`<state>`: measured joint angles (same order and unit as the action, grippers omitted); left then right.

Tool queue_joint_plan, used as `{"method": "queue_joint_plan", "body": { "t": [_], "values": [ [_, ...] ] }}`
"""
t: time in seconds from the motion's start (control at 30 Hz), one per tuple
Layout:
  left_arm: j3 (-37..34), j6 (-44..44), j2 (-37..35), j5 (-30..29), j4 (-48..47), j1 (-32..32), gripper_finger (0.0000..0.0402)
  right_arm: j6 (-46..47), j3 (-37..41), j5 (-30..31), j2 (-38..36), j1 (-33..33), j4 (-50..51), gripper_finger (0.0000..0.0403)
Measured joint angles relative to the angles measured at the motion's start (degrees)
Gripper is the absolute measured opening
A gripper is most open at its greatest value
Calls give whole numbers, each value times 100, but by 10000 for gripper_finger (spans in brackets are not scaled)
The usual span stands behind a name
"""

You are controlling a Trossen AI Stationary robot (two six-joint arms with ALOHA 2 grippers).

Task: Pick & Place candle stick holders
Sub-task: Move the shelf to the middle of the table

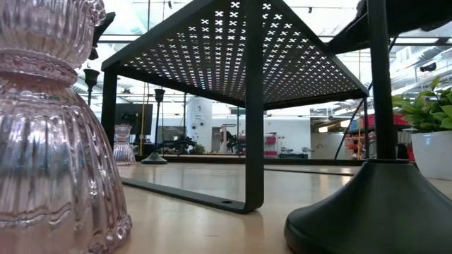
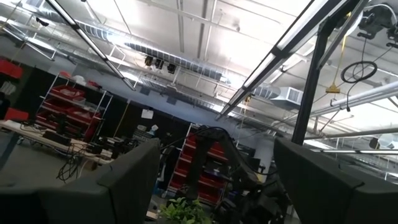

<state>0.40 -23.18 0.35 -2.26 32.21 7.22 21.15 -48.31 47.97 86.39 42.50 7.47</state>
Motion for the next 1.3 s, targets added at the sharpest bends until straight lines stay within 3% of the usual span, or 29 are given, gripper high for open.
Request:
{"method": "queue_joint_plan", "body": {
  "t": [0.17, 0.43, 0.67, 1.1, 1.3],
  "values": [
    [0, 0, -1, 0, 2, -2, 314, 913, 0, -95, -345, 241, 575, 300],
    [0, 0, 1, 0, -171, -2, 314, 2936, 0, -1117, -405, 325, 1857, 260],
    [0, 0, 1, 0, -244, -2, 314, 3518, 2, -1088, -404, 209, 2350, 197],
    [0, 0, 1, 0, -256, -2, 314, 4357, 2, -1232, -402, -441, 3570, 12],
    [0, -2, 1, 0, -360, 0, 314, 4660, 4, -1098, -400, -708, 4199, 6]
  ]
}}
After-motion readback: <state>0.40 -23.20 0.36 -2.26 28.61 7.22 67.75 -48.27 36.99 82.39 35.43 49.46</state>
